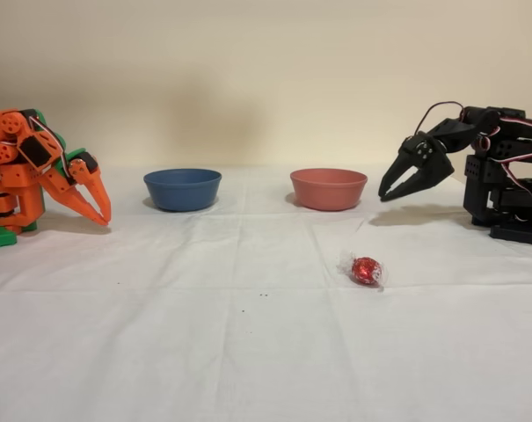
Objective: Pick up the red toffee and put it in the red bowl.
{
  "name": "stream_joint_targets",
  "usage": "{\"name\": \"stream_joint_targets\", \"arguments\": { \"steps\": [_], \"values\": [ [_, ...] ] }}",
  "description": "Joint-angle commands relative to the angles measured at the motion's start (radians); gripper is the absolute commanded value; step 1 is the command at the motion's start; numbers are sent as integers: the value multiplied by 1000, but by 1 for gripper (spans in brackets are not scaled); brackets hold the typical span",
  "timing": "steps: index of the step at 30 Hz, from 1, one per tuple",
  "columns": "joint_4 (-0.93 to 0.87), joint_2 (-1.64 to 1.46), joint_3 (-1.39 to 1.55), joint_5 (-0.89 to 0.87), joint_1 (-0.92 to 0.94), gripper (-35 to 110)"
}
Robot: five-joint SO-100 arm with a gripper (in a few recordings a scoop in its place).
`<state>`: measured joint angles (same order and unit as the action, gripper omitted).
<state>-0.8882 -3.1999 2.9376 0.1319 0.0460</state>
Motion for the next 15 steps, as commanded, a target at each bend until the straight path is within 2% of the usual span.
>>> {"name": "stream_joint_targets", "arguments": {
  "steps": [1,10,15],
  "values": [
    [-52,-2,-169,34,-23,0],
    [-147,344,-644,11,-26,0],
    [-279,580,-973,-38,-58,0]
  ]
}}
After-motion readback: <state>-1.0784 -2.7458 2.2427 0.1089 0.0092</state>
